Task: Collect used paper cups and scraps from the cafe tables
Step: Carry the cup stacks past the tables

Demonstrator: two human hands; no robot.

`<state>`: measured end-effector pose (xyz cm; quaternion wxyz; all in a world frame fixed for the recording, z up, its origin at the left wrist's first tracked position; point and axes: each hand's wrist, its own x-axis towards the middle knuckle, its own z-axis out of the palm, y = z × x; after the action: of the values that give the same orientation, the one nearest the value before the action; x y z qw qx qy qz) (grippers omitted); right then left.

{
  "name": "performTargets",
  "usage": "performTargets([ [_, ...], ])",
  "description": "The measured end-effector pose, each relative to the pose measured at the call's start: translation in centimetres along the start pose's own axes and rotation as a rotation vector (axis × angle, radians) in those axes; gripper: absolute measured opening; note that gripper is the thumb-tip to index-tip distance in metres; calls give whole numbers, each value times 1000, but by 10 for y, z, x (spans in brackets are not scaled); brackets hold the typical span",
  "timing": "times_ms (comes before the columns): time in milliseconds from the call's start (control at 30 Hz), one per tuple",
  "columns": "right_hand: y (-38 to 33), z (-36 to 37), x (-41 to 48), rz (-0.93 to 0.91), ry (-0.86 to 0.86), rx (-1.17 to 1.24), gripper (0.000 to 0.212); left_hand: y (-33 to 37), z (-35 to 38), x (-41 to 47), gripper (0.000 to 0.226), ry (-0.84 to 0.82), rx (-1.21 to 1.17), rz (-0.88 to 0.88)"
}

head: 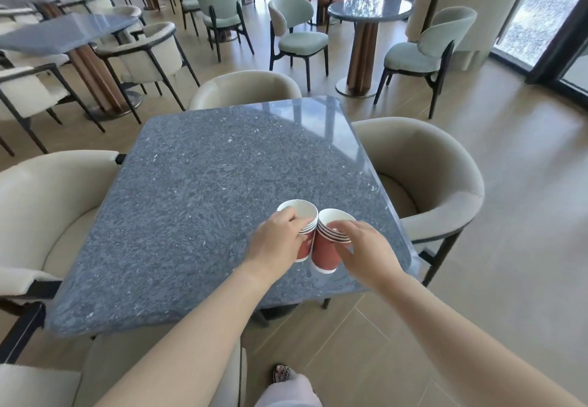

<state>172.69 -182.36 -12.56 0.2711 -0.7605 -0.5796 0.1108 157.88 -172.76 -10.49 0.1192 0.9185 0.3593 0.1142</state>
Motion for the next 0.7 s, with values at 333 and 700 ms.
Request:
performTargets([
  [333,9,-98,-101,13,266,-8,33,107,-37,-31,29,74,-15,226],
  [700,30,-146,-203,210,420,-40,43,201,-23,-50,29,14,-163,467],
])
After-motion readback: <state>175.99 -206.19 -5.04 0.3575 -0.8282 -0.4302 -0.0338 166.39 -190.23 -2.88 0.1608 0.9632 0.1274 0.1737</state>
